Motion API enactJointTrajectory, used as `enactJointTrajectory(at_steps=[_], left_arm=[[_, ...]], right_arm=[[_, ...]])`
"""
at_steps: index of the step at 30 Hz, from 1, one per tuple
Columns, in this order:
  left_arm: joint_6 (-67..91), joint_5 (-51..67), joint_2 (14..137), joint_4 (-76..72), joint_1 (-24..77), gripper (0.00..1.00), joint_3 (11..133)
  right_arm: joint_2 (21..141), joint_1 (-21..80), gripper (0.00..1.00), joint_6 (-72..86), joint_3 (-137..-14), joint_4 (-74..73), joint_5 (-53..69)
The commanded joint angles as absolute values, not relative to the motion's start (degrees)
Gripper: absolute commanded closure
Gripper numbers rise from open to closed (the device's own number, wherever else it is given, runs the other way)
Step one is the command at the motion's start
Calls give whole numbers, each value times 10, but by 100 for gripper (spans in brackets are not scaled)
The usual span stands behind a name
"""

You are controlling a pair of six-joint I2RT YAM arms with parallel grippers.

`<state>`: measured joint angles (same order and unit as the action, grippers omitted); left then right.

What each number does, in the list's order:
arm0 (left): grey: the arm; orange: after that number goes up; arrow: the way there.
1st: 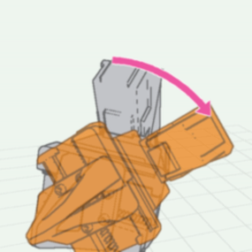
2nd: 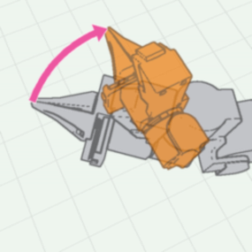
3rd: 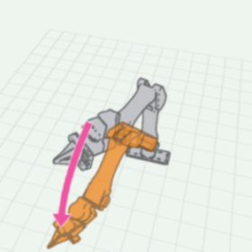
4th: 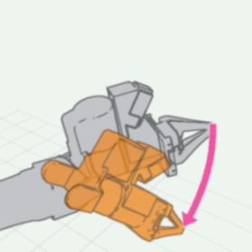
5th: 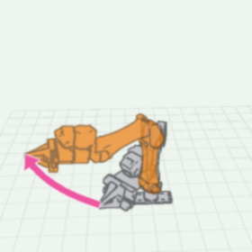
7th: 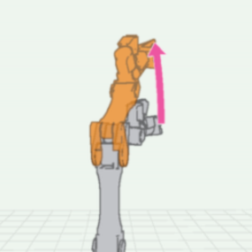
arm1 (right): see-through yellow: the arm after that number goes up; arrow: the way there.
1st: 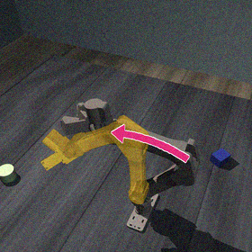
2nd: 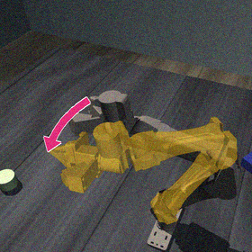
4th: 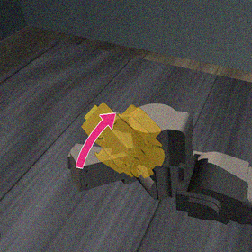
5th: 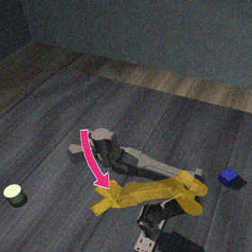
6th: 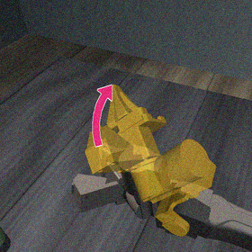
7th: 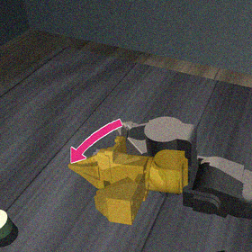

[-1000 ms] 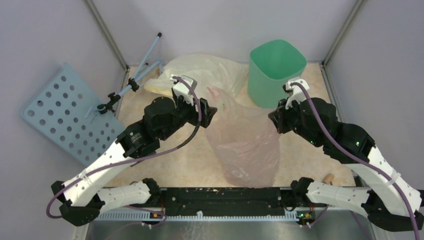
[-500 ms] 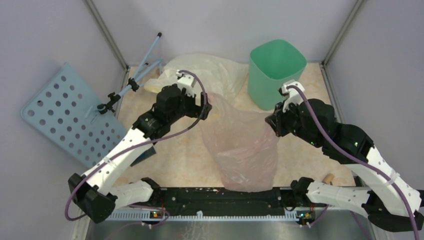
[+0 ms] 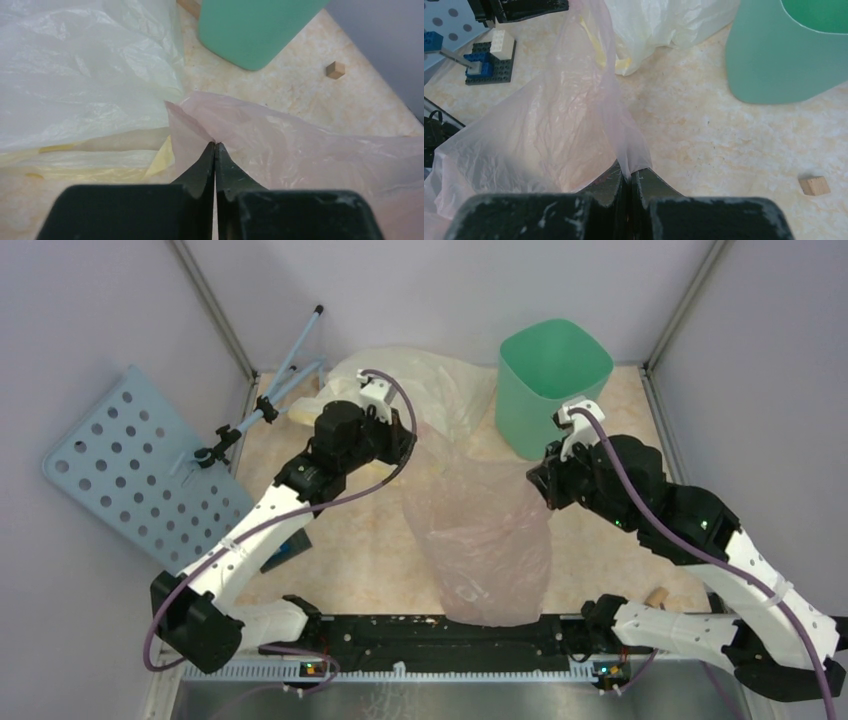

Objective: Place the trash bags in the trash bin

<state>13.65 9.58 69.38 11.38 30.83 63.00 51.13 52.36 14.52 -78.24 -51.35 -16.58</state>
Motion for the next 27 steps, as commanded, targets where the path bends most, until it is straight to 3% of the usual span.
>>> enactJointTrajectory(at_steps=[1, 15, 21, 27], left_arm=[[126, 97, 660, 85, 305, 100, 649], [133, 114, 595, 112, 304, 100, 744], [138, 169, 622, 85, 304, 100, 821], [162, 192, 673, 9, 304, 100, 890]], right_arm=[[516, 528, 100, 139, -788, -473, -183], [494, 527, 100, 131, -771, -392, -302], [507, 528, 100, 106, -749, -282, -332], [598, 513, 100, 46, -851, -244, -372]])
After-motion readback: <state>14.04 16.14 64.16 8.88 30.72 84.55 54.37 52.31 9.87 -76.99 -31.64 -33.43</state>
